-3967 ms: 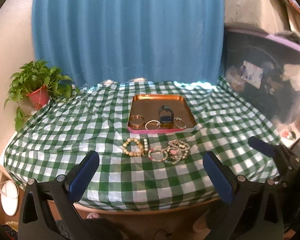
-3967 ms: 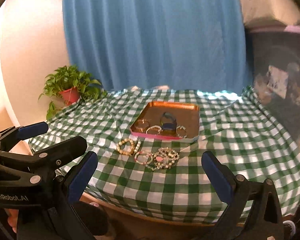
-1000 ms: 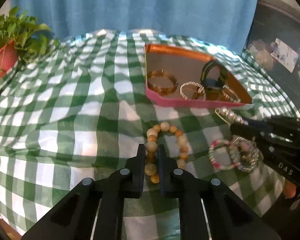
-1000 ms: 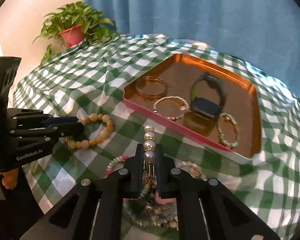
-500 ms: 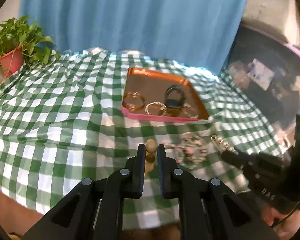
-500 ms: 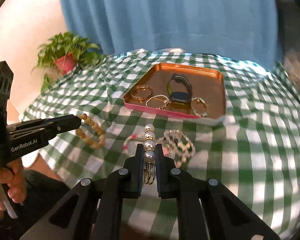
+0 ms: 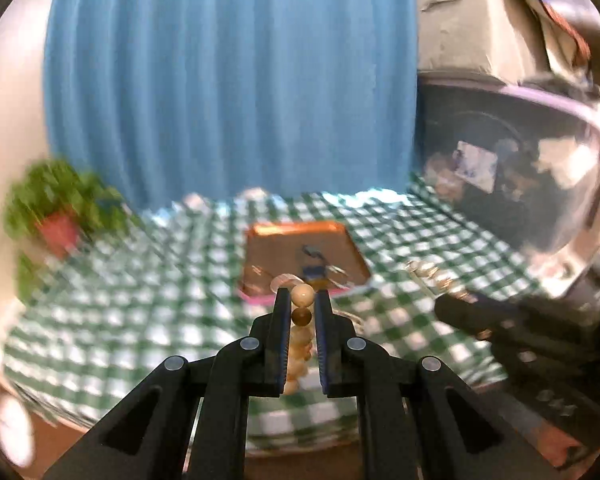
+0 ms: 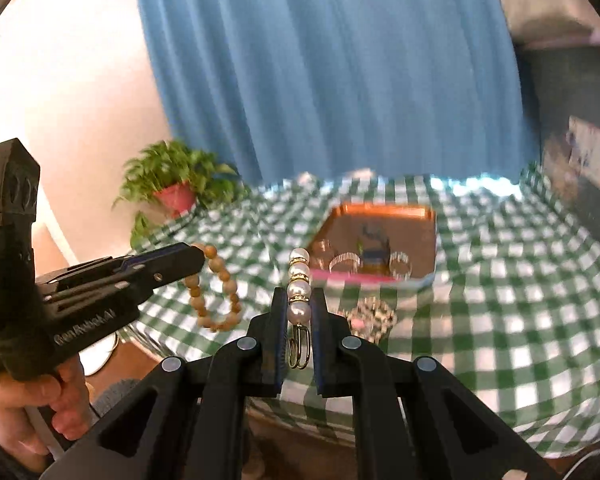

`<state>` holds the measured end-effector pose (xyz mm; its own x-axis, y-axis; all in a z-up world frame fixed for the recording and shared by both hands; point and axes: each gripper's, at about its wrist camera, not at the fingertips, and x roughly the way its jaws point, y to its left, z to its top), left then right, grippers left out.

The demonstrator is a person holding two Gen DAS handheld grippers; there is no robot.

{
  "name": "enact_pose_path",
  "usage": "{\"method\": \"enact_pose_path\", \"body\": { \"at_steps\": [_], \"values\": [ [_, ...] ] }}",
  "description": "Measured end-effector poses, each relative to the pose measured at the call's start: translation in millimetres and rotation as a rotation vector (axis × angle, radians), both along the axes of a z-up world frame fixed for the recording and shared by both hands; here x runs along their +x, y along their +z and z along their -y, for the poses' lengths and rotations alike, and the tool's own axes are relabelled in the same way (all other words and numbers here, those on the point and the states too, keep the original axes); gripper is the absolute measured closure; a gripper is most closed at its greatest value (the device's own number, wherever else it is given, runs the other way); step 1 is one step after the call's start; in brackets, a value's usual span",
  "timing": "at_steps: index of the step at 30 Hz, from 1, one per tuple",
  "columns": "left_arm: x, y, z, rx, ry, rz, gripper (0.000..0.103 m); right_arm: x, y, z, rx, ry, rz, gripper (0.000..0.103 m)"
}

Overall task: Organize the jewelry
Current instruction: 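Lift the bead bracelet with the left tool while the right tool carries the pearl pin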

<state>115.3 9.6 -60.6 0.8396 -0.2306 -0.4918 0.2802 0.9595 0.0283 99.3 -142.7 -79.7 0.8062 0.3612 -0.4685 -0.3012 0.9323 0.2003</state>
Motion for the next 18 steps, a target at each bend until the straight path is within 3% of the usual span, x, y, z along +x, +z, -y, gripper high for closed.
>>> {"method": "enact_pose_path", "body": {
  "at_steps": [7, 18],
  "values": [
    [-11.8, 27.1, 6.8, -0.025, -0.028, 0.048, 0.091, -19.3, 32.6, -1.4, -0.023, -0.021, 0.105, 0.094],
    [16.7, 19.9, 6.2, -0.047, -0.004, 0.033, 0.091, -2.4, 21.4, 2.2, -0.017, -0.042, 0.09, 0.094]
  ]
}}
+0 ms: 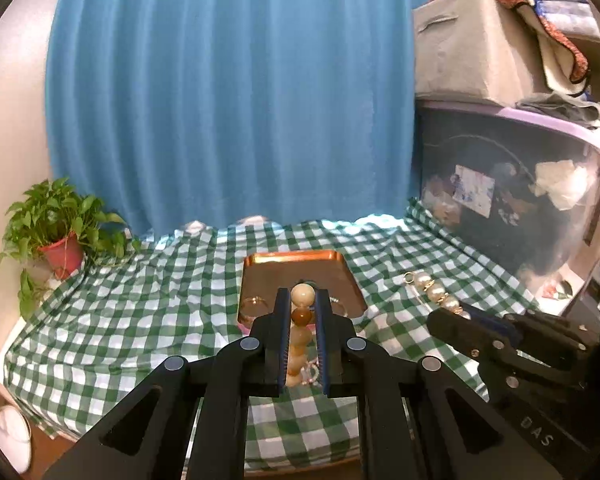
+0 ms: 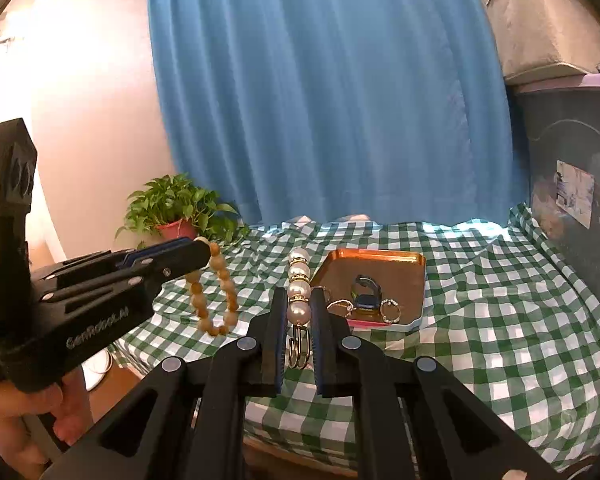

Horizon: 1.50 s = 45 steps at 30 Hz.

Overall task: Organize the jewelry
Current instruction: 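Lift the bead bracelet with the left tool while the right tool carries the pearl pin, then lower both items into the orange tray and open both tools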

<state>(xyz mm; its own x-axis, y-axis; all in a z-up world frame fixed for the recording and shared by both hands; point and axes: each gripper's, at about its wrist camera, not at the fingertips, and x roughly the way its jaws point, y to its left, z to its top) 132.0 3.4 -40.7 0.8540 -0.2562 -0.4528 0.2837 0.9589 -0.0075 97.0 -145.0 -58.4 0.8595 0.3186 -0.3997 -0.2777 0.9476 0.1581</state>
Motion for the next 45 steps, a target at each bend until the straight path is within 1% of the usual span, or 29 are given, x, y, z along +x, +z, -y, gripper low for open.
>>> {"method": "enact_pose_path", "body": {
  "at_steps": [3, 12, 16, 18, 20, 23, 27, 29, 30, 31, 32, 34, 35, 39, 40, 42, 45],
  "values": [
    [14.3, -12.1, 3.0, 0.006, 0.0, -0.022, 0.091, 12.2, -8.6, -0.8, 0.005, 0.01, -0.01, 0.094],
    [63.1, -48.9, 9.5, 0.02, -0.007, -0.08, 0.091, 57.1, -39.0, 0.9, 0.011, -0.016, -0.071, 0.093],
    [87.2, -65.9, 10.5, 0.005, -0.019, -0.112, 0.091, 81.3, -56.7, 4.2, 0.022, -0.019, -0.113, 0.093],
    [98.6, -71.6, 9.9, -0.017, -0.023, -0.116, 0.091, 92.5, -63.9, 8.7, 0.034, -0.023, -0.133, 0.093],
    [109.8, -74.8, 12.8, -0.011, -0.036, -0.113, 0.091, 103.1, -67.8, 12.9, 0.033, -0.022, -0.149, 0.093],
    [130.8, -75.7, 15.7, -0.005, -0.054, -0.101, 0.091, 124.5, -68.9, 18.5, -0.016, -0.025, -0.142, 0.093],
    [160.6, -71.8, 12.6, -0.077, -0.076, -0.1, 0.091, 160.5, -61.2, 28.9, -0.07, -0.059, -0.115, 0.093],
    [173.8, -69.4, 7.8, -0.124, -0.08, -0.095, 0.091, 181.0, -54.7, 33.8, -0.065, -0.063, -0.094, 0.093],
    [182.3, -68.8, 4.1, -0.159, -0.079, -0.087, 0.091, 186.0, -52.3, 35.5, -0.05, -0.055, -0.078, 0.093],
    [190.2, -69.8, 0.8, -0.189, -0.073, -0.084, 0.091, 192.1, -49.4, 37.3, -0.035, -0.052, -0.05, 0.094],
    [196.2, -71.4, -1.8, -0.21, -0.069, -0.09, 0.091, 198.4, -48.7, 38.1, -0.042, -0.07, -0.03, 0.094],
    [214.3, -82.6, -6.8, -0.268, -0.062, -0.131, 0.091, 211.7, -54.6, 39.7, -0.046, -0.068, -0.019, 0.094],
    [222.6, -89.1, -7.9, -0.278, -0.064, -0.148, 0.091, 219.6, -60.5, 40.8, -0.044, -0.066, -0.03, 0.094],
    [256.3, -116.2, -3.4, -0.2, -0.054, -0.152, 0.091, 242.7, -90.4, 48.0, -0.045, -0.063, -0.088, 0.094],
    [260.6, -121.7, -4.3, -0.199, -0.055, -0.155, 0.091, 249.1, -102.7, 51.6, -0.045, -0.067, -0.107, 0.094],
    [276.7, -139.1, -7.2, -0.206, -0.051, -0.187, 0.091, 255.9, -117.0, 56.9, -0.043, -0.073, -0.136, 0.094],
    [299.4, -165.4, -13.3, -0.266, -0.059, -0.256, 0.091, 266.6, -130.1, 62.9, -0.052, -0.065, -0.178, 0.094]
  ]
}}
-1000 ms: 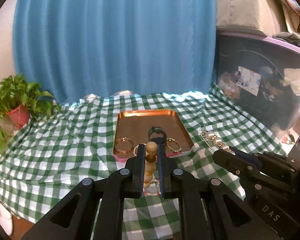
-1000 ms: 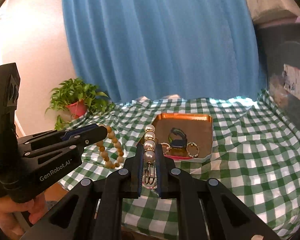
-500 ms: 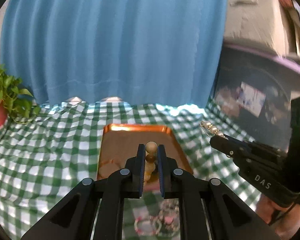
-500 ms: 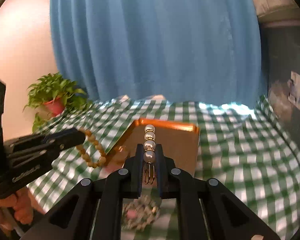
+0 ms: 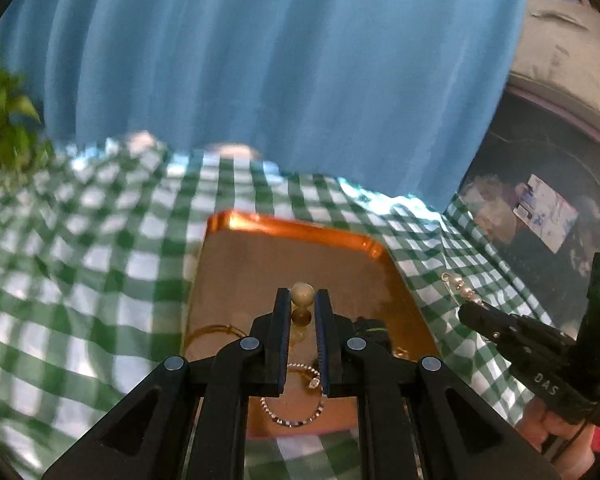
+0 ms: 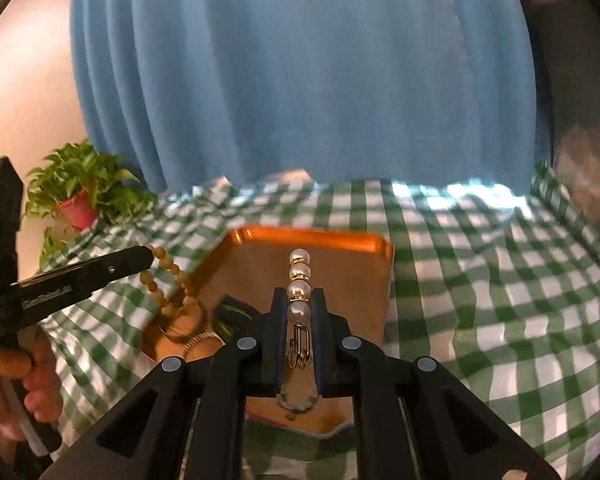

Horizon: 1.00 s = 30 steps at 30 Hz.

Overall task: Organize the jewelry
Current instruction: 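Lower both items into the orange tray and open both tools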

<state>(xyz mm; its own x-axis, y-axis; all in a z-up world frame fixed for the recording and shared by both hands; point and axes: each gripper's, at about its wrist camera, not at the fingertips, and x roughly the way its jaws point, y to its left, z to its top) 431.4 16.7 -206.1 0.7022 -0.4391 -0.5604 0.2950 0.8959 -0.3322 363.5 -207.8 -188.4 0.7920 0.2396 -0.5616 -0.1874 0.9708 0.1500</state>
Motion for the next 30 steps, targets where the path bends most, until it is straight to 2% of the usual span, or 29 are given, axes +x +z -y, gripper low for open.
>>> {"method": "enact_pose_path", "body": {
  "at_steps": [2, 5, 9, 11, 15, 18, 22, 24, 25, 27, 29, 30],
  "values": [
    [12.0, -11.2, 1.1, -0.025, -0.01, -0.038, 0.091, 6.7, -4.1, -0.8, -0.038, 0.009, -0.006, 0.094],
    [19.5, -17.6, 3.1, -0.023, -0.017, -0.043, 0.091, 16.3, -17.0, 0.2, -0.079, 0.003, -0.036, 0.094],
    [26.2, -26.2, 4.3, -0.033, -0.019, -0.077, 0.091, 31.8, -39.4, 8.4, -0.023, -0.014, -0.131, 0.094],
    [30.7, -30.3, 8.0, -0.016, -0.025, -0.086, 0.091, 37.2, -43.0, 5.3, -0.021, -0.008, -0.15, 0.094],
    [37.2, -43.7, 22.7, 0.103, -0.034, -0.099, 0.091, 44.0, -53.4, -1.7, -0.056, -0.027, -0.185, 0.094],
    [37.3, -50.5, 25.6, 0.149, -0.037, -0.126, 0.091, 48.7, -63.3, -4.6, -0.068, -0.031, -0.227, 0.094],
    [31.7, -50.9, 27.1, 0.174, -0.043, -0.134, 0.089, 46.7, -67.7, -1.8, -0.058, -0.036, -0.24, 0.093],
    [29.3, -49.9, 26.1, 0.168, -0.041, -0.131, 0.089, 44.1, -67.0, -2.4, -0.086, -0.048, -0.235, 0.085],
    [27.7, -49.2, 26.7, 0.172, -0.04, -0.13, 0.086, 42.5, -66.0, -2.8, -0.104, -0.048, -0.227, 0.082],
    [22.0, -44.9, 28.7, 0.182, -0.048, -0.123, 0.074, 39.6, -63.5, -4.6, -0.124, -0.052, -0.214, 0.071],
    [11.9, -39.4, 29.4, 0.191, -0.044, -0.107, 0.046, 36.9, -60.7, -5.3, -0.13, -0.052, -0.204, 0.064],
    [6.8, -36.8, 29.2, 0.195, -0.041, -0.098, 0.042, 33.4, -59.4, -5.6, -0.139, -0.054, -0.198, 0.059]
  ]
}}
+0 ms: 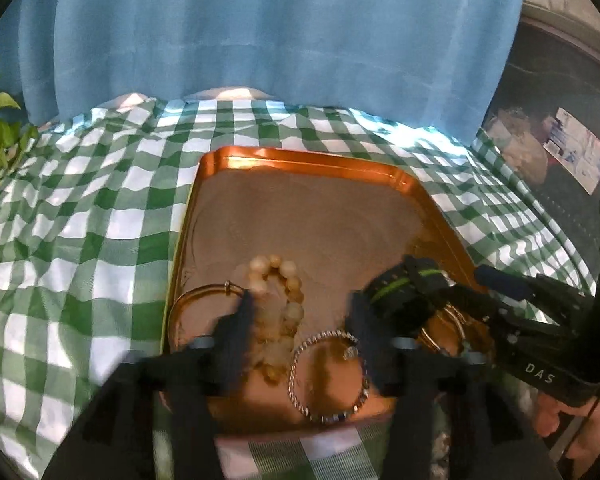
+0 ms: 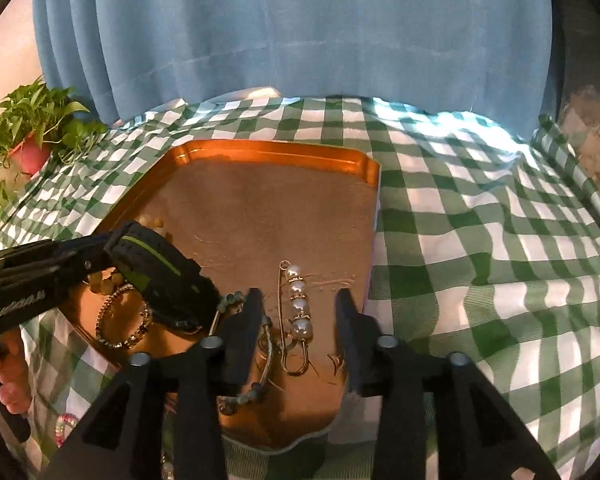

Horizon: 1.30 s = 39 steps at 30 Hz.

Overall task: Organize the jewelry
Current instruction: 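Lower both items into the orange tray and open both tools, then withdraw both open tools back from the tray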

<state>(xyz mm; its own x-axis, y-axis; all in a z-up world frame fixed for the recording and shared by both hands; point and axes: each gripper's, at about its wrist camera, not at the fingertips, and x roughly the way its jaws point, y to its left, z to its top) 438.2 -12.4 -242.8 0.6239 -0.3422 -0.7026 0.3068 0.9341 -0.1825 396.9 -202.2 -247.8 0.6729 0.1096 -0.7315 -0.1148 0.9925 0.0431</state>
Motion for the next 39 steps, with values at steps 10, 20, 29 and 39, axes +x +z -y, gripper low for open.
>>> {"method": "enact_pose_path", "body": {
  "at_steps": [10, 20, 29, 39],
  "values": [
    [-79.2, 33.8, -4.7, 0.077, 0.083, 0.012, 0.02, -67.2, 32.9, -1.8, 0.072, -0.064, 0.023, 0.021],
    [-199.0, 87.5, -8.1, 0.268, 0.263, 0.016, 0.011, -167.5, 91.8, -34.4, 0.035, -0.043, 0.044, 0.004],
    [-299.7, 158.5, -35.5, 0.147, 0.341, 0.126, 0.011, -248.1, 138.9, -42.8, 0.025, -0.155, 0.026, 0.001],
    [-385.8, 236.6, -34.1, 0.113, 0.244, 0.242, 0.011, -330.6, 205.9, -49.9, 0.049, -0.167, 0.185, 0.0]
  ]
}}
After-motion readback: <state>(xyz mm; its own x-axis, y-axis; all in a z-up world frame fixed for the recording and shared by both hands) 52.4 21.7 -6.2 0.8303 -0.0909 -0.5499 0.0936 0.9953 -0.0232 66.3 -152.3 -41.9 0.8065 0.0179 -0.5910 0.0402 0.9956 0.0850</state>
